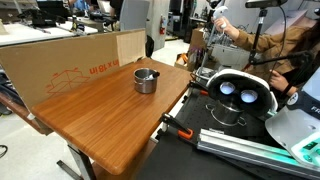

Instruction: Pick up the marker from the cup and put it on the table

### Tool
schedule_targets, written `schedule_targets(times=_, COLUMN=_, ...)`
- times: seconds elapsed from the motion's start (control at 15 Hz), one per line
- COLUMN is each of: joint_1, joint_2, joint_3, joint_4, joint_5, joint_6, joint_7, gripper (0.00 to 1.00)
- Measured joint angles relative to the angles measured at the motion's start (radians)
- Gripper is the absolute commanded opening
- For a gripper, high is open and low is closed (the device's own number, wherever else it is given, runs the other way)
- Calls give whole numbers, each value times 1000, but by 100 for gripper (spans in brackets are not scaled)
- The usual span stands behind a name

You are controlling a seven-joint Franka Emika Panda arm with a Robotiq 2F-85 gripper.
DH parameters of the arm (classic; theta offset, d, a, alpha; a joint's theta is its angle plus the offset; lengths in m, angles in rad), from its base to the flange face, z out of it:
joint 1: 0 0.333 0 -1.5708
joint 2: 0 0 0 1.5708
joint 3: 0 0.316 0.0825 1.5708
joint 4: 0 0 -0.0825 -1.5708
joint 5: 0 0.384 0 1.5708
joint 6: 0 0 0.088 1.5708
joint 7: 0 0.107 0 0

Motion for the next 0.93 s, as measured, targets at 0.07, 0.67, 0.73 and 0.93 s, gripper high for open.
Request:
schedule_targets(times=0.07, joint_1=0, joint_2=42, joint_3=3, joint_4=26, joint_5=8, joint_6=1, joint_7=13, gripper=100)
schedule_targets(times=0.67, joint_1=0, joint_2=362, joint_3=33, joint_4=214, joint_5=15, joint_6=17, joint_7=114, gripper=100)
schedule_targets(times=0.73, joint_1=0, joint_2=391, joint_3=35, joint_4=232, joint_5=14, joint_6=17, joint_7=123, gripper=100)
schedule_targets(times=0.93, joint_1=0, joint_2=465, joint_3=36, joint_4=281, joint_5=13, joint_6=17, joint_7=146, gripper=100)
